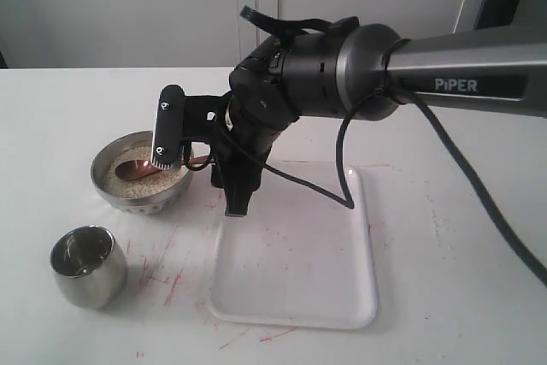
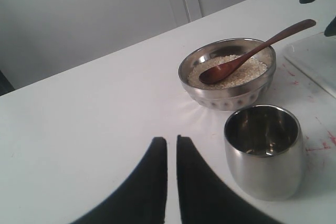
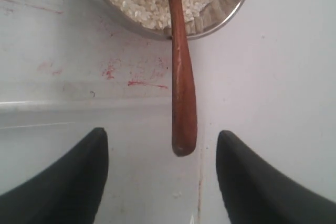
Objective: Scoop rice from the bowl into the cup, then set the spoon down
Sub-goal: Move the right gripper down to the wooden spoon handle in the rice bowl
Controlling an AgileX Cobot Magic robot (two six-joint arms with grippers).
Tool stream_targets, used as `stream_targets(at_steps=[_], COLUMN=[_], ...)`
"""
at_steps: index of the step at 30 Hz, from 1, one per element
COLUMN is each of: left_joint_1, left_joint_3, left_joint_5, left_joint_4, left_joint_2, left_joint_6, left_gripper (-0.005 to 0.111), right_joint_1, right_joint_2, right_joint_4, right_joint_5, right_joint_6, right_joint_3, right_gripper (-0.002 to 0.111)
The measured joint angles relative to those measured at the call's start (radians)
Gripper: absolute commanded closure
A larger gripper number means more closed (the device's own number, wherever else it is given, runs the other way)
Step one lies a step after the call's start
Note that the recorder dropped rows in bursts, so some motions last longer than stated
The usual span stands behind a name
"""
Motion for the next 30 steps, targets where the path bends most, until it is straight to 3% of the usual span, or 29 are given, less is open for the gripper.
stream_targets(at_steps=[17,30], left_joint_1=[0.000,0.000], left_joint_3=[0.000,0.000], left_joint_5=[0.000,0.000], left_joint_4=[0.000,0.000], left_joint_2=[0.000,0.000], left_joint_6=[0.000,0.000], left_gripper=[0.092,0.092], right_joint_1=[0.005,0.005], right_joint_2=[0.046,0.115], right_joint_4=[-0.008,-0.011], right_joint_5=[-0.129,0.032], right_joint_6=[0.004,0.067], right_joint_3=[-0.009,-0.161], right_gripper=[0.052,0.056])
